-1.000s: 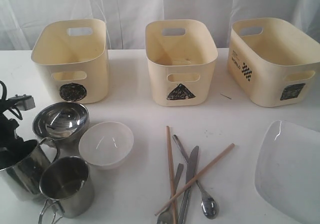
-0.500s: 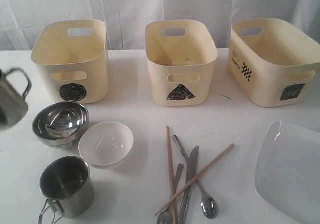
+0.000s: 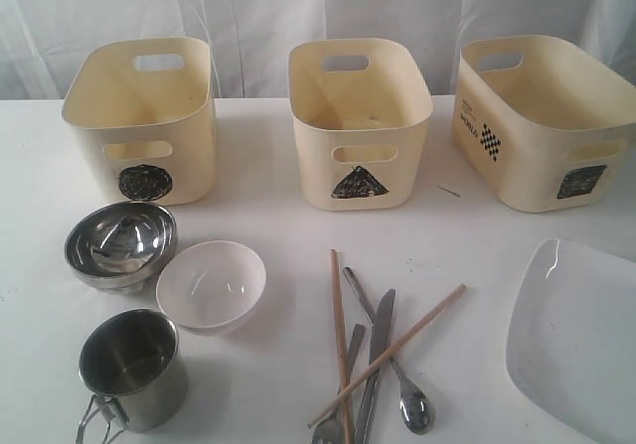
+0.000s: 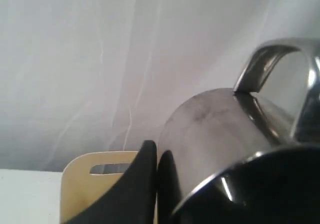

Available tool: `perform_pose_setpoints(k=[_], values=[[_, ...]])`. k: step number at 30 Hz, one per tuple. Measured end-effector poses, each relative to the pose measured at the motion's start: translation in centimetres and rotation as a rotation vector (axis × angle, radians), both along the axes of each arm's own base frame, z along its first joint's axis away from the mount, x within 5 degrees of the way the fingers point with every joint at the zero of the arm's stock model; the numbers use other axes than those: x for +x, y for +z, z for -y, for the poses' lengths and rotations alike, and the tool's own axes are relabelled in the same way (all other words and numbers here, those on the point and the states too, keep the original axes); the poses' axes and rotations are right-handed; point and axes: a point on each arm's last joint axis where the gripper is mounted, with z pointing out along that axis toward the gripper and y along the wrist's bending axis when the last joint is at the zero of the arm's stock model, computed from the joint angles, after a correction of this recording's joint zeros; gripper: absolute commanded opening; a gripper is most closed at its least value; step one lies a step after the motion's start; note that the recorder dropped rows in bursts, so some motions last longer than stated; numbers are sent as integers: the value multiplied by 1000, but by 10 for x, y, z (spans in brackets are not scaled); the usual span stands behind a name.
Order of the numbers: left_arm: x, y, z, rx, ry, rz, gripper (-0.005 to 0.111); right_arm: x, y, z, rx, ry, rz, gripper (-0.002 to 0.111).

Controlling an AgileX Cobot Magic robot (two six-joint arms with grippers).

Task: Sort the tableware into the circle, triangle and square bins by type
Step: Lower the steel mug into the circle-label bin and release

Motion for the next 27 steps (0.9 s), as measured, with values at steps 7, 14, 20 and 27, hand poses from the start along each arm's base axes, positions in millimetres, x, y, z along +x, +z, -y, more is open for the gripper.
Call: perform_pose_setpoints(k=[7, 14, 20, 27], values=[[48, -66, 4, -34, -80, -120, 0, 0, 0, 0, 0, 0, 0, 0], [74, -102, 11, 160, -234, -80, 20, 0, 0, 0, 0, 0, 0, 0], [78, -110, 12, 207, -263, -74, 59, 0, 0, 0, 0, 0, 0, 0], [73, -113, 29, 187, -437, -38, 62, 0, 0, 0, 0, 0, 0, 0]])
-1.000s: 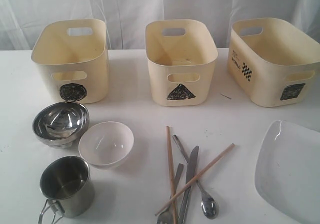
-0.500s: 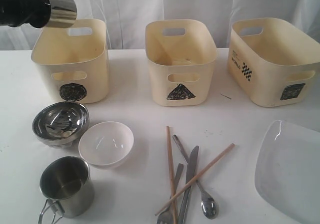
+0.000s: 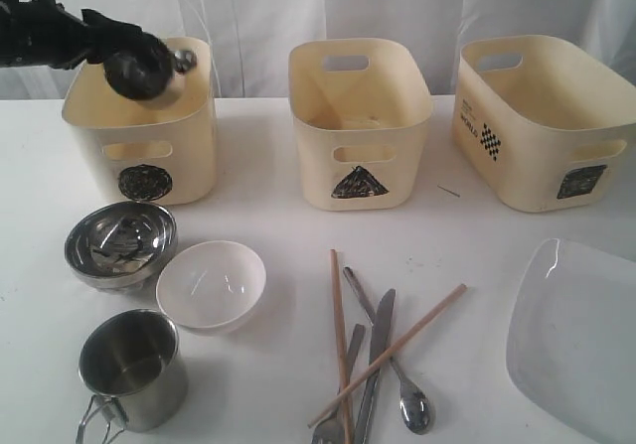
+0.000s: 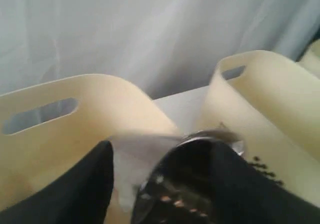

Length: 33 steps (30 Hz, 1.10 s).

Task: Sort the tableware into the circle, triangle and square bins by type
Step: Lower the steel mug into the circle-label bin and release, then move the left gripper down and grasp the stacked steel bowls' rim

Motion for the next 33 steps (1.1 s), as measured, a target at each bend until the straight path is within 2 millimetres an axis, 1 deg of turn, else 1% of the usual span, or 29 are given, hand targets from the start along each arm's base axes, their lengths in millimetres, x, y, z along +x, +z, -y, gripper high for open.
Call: perform_pose_setpoints(k=[4, 8, 10, 12, 15, 16, 18, 19, 22, 25, 29, 33], values=[[-5, 5, 10, -37, -104, 10, 62, 0, 0, 0, 0, 0, 0, 0], [-6, 2, 9, -9, -109, -10, 61, 0, 0, 0, 0, 0, 0, 0], [-8, 3, 11, -39, -127, -36, 58, 0, 0, 0, 0, 0, 0, 0], [-13, 6, 14, -77, -174, -56, 50, 0, 0, 0, 0, 0, 0, 0], [-25, 13, 21, -111, -286, -95, 30, 0, 0, 0, 0, 0, 0, 0], [-30, 15, 22, -103, -322, -118, 23, 0, 0, 0, 0, 0, 0, 0], [-38, 14, 24, -49, -374, -182, 3, 0, 0, 0, 0, 0, 0, 0], [-42, 11, 23, -9, -386, -229, 0, 0, 0, 0, 0, 0, 0, 0], [-52, 1, 18, 130, -392, -376, 0, 0, 0, 0, 0, 0, 0, 0], [-59, -7, 11, 220, -360, -531, 0, 0, 0, 0, 0, 0, 0, 0], [-68, -9, 7, 214, -298, -653, 0, 0, 0, 0, 0, 0, 0, 0], [-88, -9, 8, 188, -275, -698, 0, 0, 0, 0, 0, 0, 0, 0]])
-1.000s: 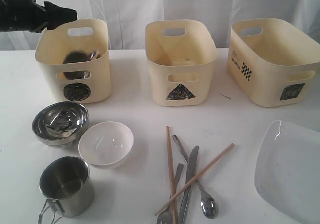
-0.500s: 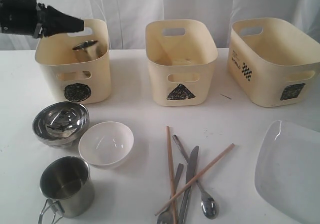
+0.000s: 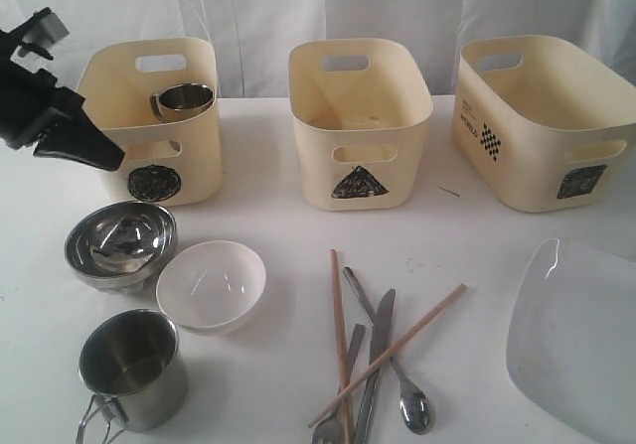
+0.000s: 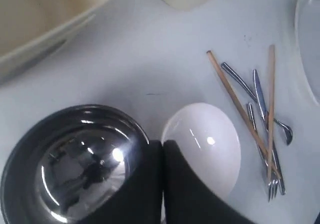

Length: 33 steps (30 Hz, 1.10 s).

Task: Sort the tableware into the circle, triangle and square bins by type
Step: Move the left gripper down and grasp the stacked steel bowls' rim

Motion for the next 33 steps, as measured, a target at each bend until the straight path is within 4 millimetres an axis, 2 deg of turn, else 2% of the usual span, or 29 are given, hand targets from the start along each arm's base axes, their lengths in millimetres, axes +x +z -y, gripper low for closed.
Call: perform_pose_setpoints(k=[4, 7, 10, 16, 26, 33], values=[[-22, -10, -2, 41, 65, -3, 0, 0, 0, 0, 0, 0, 0, 0], [-31, -27, -8, 104, 172, 0, 0, 0, 0, 0, 0, 0, 0, 0], [-35, -45, -14, 144, 280, -5, 0, 0, 0, 0, 2, -1, 0, 0], [-44, -65, -17, 172, 331, -43, 0, 0, 0, 0, 25, -7, 4, 0], [-40, -69, -23, 230, 378, 18, 0, 0, 0, 0, 25, -7, 4, 0], [-42, -72, -28, 311, 320, 37, 1, 0, 0, 0, 25, -7, 4, 0]])
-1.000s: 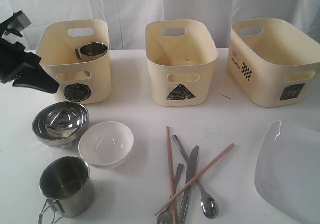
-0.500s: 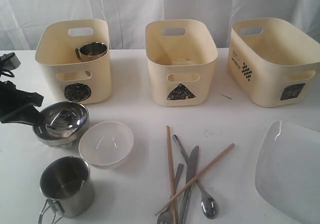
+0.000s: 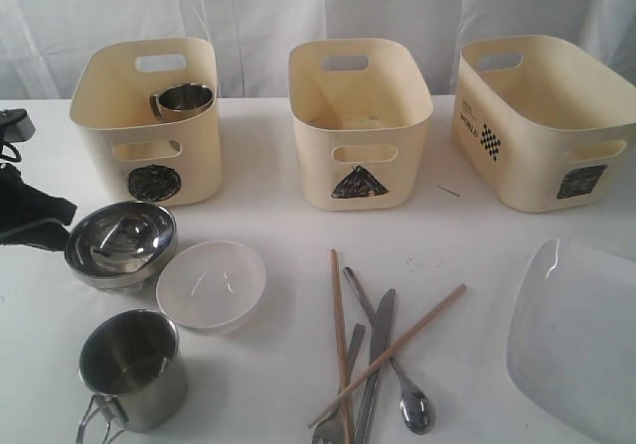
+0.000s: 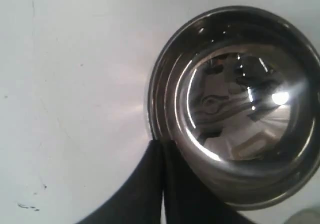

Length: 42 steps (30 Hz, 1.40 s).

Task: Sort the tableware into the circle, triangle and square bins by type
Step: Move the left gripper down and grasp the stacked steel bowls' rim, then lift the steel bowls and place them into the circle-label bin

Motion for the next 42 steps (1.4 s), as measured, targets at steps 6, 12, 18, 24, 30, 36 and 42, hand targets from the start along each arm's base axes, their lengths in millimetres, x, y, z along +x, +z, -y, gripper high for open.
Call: perform_pose_setpoints(k=[6, 12, 18, 24, 30, 36, 42], values=[[-4, -1, 0, 16, -38, -31, 34, 0, 0, 0, 0, 0, 0, 0], [-4, -1, 0, 14, -33, -32, 89, 0, 0, 0, 0, 0, 0, 0], [4, 1, -1, -13, 52, 28, 94, 0, 0, 0, 0, 0, 0, 0], [15, 2, -6, -17, 162, 119, 94, 0, 0, 0, 0, 0, 0, 0], [22, -23, -4, -67, 207, 35, 94, 0, 0, 0, 0, 0, 0, 0], [25, -53, 0, -108, 218, -84, 81, 0, 0, 0, 0, 0, 0, 0], [28, -57, 2, -166, 263, -113, 0, 0, 0, 0, 0, 0, 0, 0]])
